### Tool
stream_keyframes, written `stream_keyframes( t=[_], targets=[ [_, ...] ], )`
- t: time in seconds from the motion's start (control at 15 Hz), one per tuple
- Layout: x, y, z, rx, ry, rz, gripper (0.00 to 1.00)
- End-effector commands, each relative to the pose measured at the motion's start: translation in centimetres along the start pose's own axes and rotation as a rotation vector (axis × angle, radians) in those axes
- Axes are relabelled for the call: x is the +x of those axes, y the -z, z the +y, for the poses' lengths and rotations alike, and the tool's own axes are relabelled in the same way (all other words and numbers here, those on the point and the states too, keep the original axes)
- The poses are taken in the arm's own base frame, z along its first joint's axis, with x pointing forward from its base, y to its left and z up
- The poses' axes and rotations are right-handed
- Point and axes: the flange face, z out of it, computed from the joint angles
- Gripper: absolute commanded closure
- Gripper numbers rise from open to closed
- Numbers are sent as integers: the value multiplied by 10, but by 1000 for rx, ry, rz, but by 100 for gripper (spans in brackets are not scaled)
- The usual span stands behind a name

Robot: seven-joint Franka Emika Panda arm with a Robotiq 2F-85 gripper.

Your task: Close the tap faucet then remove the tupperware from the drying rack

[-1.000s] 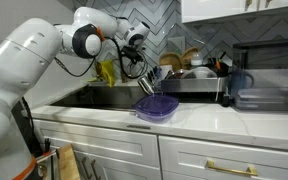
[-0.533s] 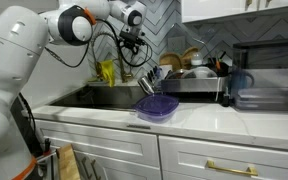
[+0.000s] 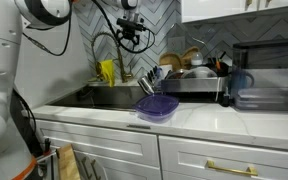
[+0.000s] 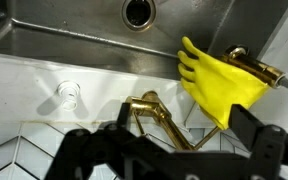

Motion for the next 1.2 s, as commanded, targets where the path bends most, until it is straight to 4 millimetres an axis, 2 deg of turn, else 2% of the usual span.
stream_keyframes(
  t=[0.0, 0.4, 0.53, 0.8, 0.87, 0.93, 1.13],
  targets=[
    [-42, 6, -11, -41, 11, -45, 0],
    [-88, 4, -20, -122, 10, -142, 0],
    [-103, 5, -25, -181, 1, -223, 0],
    [-126, 5, -33, -284, -22, -291, 0],
    [-129, 2, -35, -224, -50, -239, 0],
    [-112, 7, -25, -236, -14, -265, 0],
    [-121, 6, -32, -227, -32, -260, 0]
  ],
)
